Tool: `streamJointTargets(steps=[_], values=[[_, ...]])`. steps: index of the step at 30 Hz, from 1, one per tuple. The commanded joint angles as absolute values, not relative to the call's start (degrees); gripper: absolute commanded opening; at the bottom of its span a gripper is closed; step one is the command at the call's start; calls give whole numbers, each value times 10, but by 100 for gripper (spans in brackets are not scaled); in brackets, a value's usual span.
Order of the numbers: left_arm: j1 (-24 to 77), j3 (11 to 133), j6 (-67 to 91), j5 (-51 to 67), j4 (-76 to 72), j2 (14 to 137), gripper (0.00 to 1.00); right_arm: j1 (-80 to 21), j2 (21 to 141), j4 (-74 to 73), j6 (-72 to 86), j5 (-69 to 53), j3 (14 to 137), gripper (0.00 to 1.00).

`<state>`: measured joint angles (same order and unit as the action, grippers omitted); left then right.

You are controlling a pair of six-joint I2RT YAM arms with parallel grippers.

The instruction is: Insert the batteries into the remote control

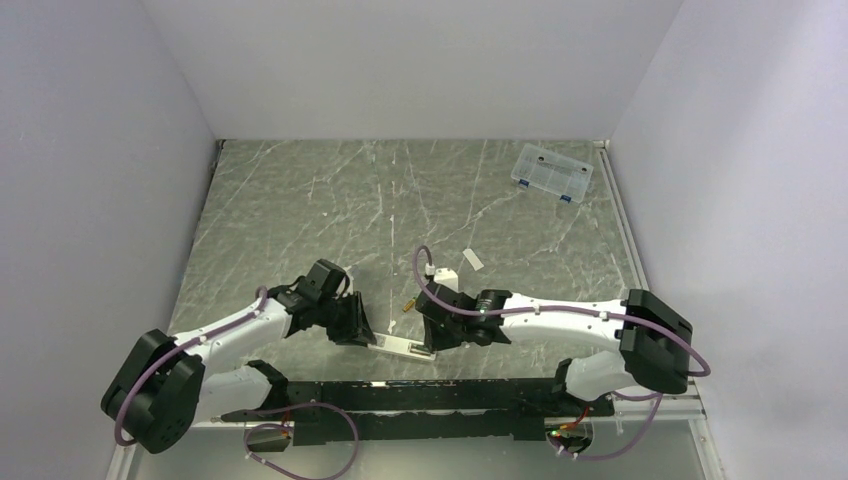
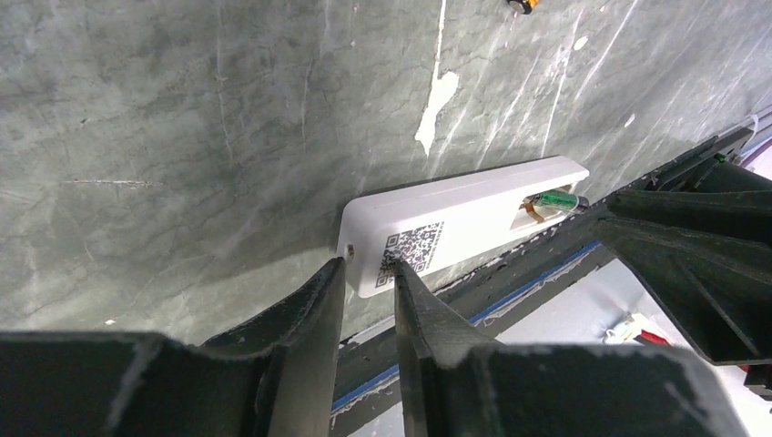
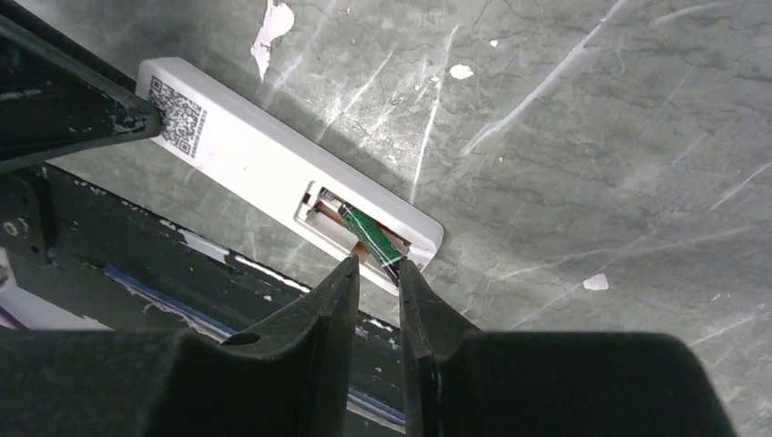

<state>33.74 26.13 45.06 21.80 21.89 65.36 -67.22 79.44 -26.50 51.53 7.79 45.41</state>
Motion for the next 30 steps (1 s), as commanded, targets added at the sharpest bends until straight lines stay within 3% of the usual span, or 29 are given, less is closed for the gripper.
streamJointTargets(steps=[1,30], values=[[341,273,443,235,205,637,32,-674,767,-273,556,105,448,26],[345,248,457,243,187,629,29,-674,751,-268,643,78,414,24]])
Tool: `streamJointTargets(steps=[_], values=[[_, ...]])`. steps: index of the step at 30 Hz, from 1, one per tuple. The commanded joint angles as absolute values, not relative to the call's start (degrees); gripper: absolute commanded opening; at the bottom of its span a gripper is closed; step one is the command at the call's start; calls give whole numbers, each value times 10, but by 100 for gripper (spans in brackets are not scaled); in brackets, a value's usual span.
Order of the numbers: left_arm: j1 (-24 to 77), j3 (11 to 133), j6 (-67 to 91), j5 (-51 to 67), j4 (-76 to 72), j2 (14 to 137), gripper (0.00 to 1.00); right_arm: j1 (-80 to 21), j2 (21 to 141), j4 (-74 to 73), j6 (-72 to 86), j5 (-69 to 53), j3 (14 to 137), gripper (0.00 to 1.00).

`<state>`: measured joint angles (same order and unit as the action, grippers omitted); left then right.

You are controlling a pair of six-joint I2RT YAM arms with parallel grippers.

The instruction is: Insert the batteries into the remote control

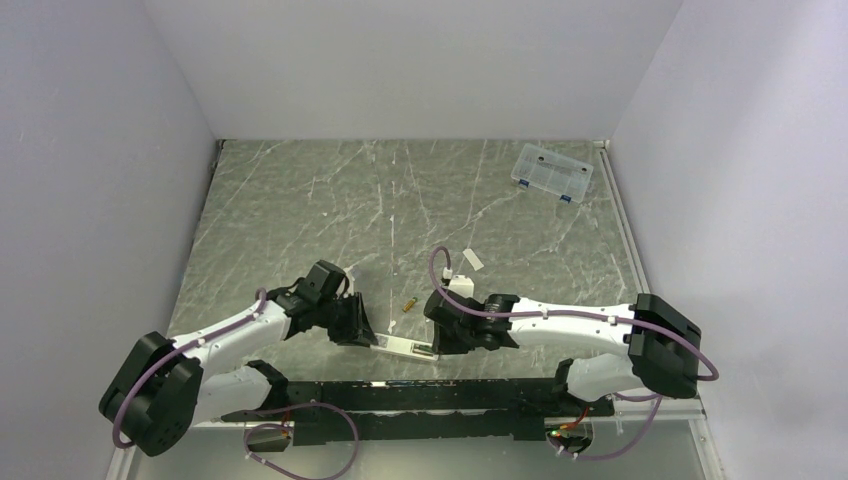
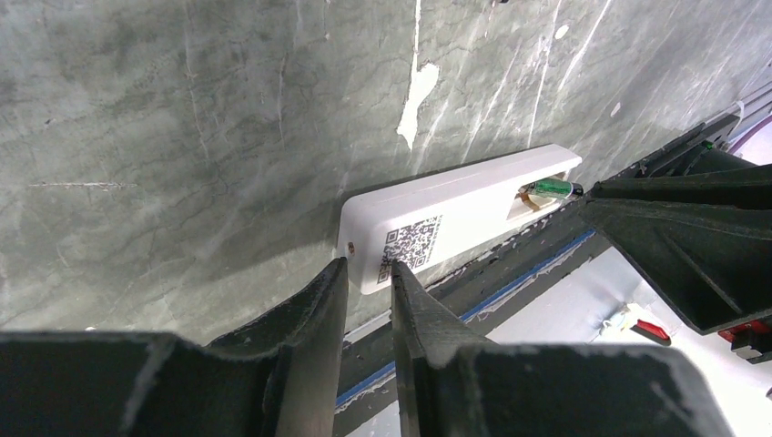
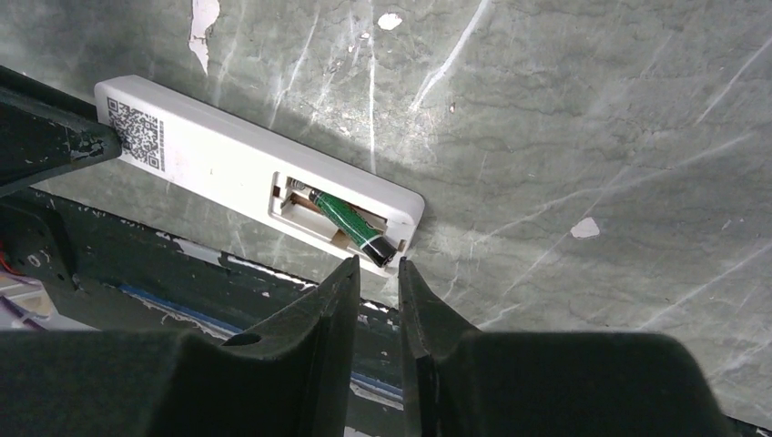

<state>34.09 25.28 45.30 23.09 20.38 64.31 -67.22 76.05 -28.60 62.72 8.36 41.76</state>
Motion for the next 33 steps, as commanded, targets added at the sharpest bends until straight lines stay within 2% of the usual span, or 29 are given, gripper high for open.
streamJointTargets(steps=[1,19,28,33], values=[[345,247,457,243,187,627,30,-674,749,-265,645,78,412,24],[347,244,460,240,185,628,29,-673,759,-261,650,72,412,19],[347,244,460,237,182,635,38,-673,759,-273,650,74,412,18],[347,244,460,239,177,641,39,-674,760,-270,653,74,410,18]])
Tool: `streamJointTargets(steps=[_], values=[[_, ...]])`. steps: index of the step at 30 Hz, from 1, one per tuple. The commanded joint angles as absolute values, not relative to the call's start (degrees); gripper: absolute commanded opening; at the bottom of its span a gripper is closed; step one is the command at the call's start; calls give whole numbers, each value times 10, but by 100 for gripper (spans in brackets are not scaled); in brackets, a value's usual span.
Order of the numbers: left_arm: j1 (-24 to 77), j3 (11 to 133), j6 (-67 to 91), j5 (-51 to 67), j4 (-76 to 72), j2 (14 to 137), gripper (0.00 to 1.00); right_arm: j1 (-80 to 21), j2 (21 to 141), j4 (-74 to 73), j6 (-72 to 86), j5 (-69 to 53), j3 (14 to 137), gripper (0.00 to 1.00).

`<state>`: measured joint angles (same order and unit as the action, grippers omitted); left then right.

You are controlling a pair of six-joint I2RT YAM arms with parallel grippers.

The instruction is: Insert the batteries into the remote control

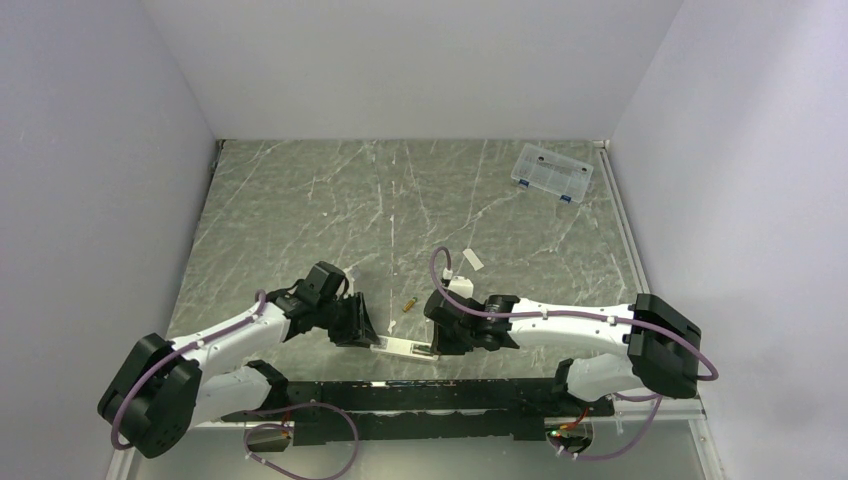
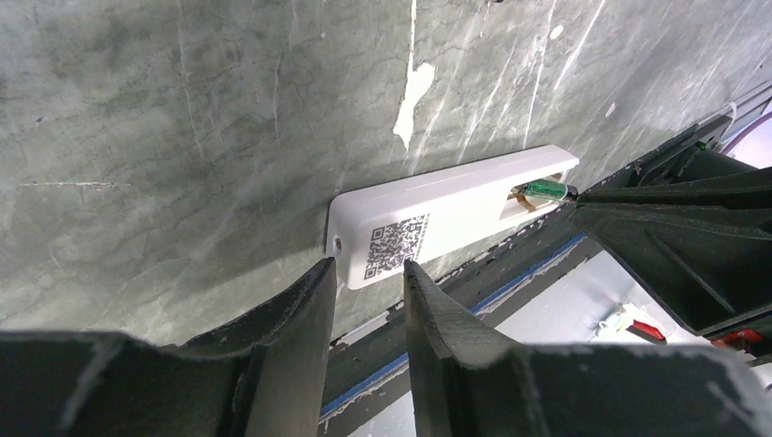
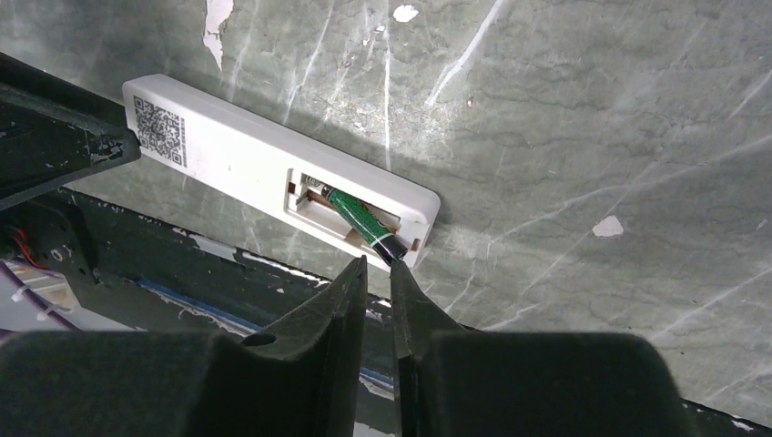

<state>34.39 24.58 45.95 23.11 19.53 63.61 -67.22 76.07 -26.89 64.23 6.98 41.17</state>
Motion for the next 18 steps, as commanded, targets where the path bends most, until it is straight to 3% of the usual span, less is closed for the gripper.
streamJointTargets(steps=[1,18], values=[[347,244,460,240,176,642,39,-674,761,-270,653,74,410,17],[349,244,458,245,169,653,39,-674,771,-266,655,76,413,15]])
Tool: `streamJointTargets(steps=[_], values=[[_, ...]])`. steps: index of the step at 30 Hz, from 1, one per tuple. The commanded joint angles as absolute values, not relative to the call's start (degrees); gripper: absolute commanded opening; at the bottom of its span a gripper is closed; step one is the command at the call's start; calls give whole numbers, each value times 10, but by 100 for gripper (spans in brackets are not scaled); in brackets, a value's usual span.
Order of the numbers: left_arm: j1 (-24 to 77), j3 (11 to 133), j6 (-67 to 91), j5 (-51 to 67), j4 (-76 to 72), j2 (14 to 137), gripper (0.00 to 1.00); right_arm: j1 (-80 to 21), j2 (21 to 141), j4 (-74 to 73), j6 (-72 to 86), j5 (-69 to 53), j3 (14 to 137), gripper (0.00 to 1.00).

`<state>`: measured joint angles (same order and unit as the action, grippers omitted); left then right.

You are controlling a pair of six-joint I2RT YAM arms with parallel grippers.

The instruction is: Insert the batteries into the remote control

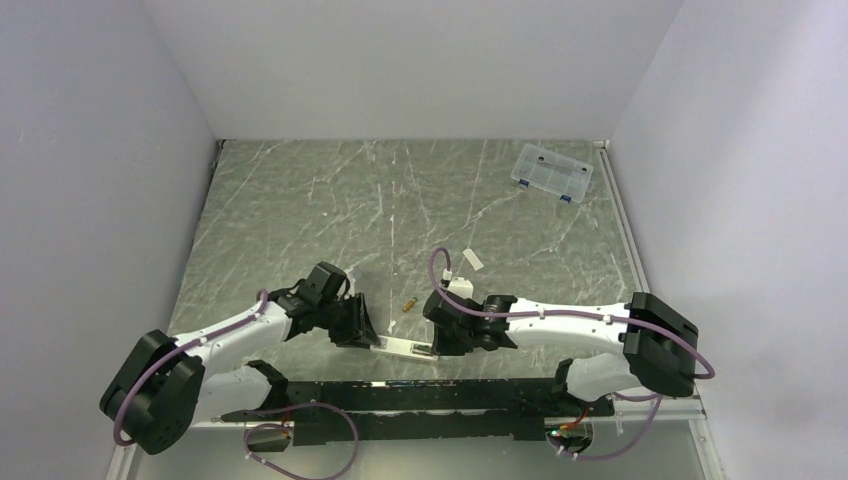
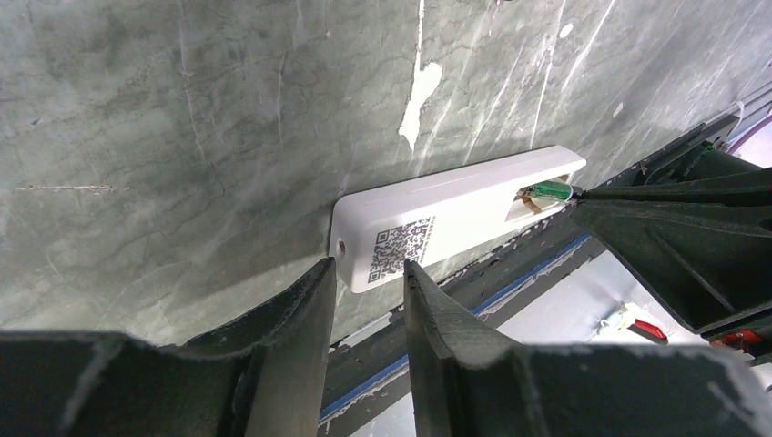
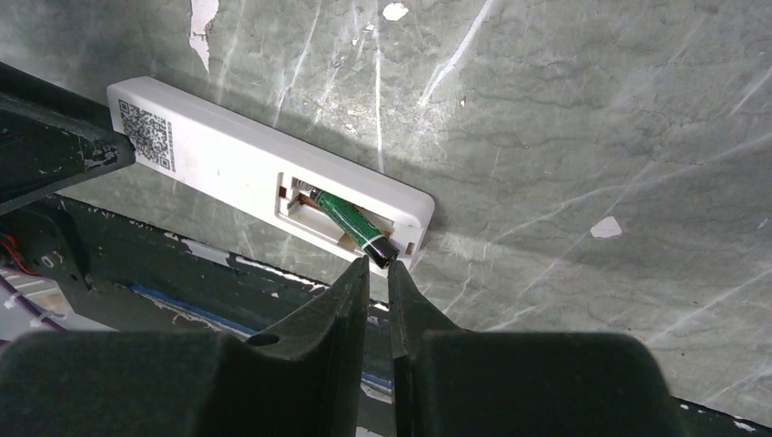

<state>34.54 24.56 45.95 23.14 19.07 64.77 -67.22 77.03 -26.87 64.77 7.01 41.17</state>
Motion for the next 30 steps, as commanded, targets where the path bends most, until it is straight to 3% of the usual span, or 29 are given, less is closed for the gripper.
streamJointTargets(steps=[1,30], values=[[349,244,458,246,169,654,39,-674,771,-266,655,77,414,15],[353,251,451,252,158,678,38,-670,814,-258,634,85,447,11]])
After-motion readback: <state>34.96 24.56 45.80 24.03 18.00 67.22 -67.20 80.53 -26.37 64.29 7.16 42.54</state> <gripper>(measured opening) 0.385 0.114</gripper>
